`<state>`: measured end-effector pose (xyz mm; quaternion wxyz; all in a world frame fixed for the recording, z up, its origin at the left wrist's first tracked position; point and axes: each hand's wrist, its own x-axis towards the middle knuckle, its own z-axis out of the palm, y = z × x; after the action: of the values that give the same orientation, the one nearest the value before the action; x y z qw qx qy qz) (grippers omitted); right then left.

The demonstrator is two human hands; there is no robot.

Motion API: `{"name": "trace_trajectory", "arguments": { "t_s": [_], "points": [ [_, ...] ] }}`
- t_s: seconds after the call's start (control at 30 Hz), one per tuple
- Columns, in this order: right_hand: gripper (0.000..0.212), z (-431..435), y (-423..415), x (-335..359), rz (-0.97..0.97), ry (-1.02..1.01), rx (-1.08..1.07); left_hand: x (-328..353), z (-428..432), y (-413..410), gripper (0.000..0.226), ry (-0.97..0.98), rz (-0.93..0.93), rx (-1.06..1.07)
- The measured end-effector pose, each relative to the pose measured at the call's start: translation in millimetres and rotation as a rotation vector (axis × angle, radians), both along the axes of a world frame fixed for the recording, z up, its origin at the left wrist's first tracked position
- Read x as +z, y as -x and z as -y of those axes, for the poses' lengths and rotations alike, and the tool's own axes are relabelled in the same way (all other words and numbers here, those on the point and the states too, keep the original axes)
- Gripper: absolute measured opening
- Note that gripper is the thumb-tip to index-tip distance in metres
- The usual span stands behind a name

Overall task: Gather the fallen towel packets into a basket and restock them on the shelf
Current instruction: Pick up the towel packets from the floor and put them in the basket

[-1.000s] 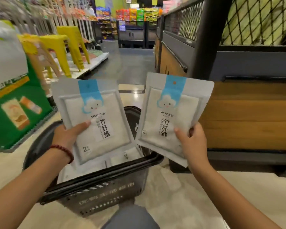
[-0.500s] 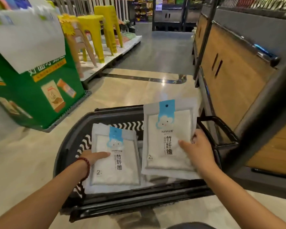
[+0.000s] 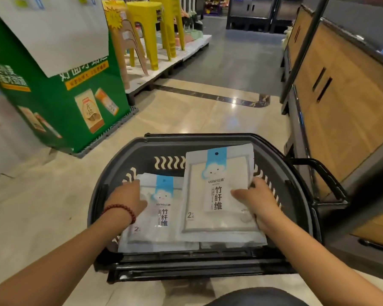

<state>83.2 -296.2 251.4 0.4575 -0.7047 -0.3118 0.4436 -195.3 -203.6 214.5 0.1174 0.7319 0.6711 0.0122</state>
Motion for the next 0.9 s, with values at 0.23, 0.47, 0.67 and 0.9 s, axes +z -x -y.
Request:
{"name": "trace_trajectory", "arguments": {
  "t_s": [0.23, 0.47, 0.67, 0.9],
  "points": [
    [0.037, -42.6, 71.4, -11.4, -0.160, 0.151, 0.215, 30.8, 38.4, 45.0, 0.052, -0.182, -0.025, 0.020],
    [0.060, -39.4, 106.2, -36.4, 0.352, 0.512, 0.709, 14.9, 65.6, 46.7, 0.083, 0.052, 0.109, 0.324],
    [0.052, -39.0, 120.2, -44.9, 0.651, 0.492, 0.897, 7.1, 64.0, 47.3, 0.082, -0.037, 0.093, 0.362],
    [0.029, -30.3, 127.2, -45.0, 0.815, 0.486, 1.195, -0.7, 65.4, 51.2, 0.074, -0.072, 0.136, 0.398]
  ]
}}
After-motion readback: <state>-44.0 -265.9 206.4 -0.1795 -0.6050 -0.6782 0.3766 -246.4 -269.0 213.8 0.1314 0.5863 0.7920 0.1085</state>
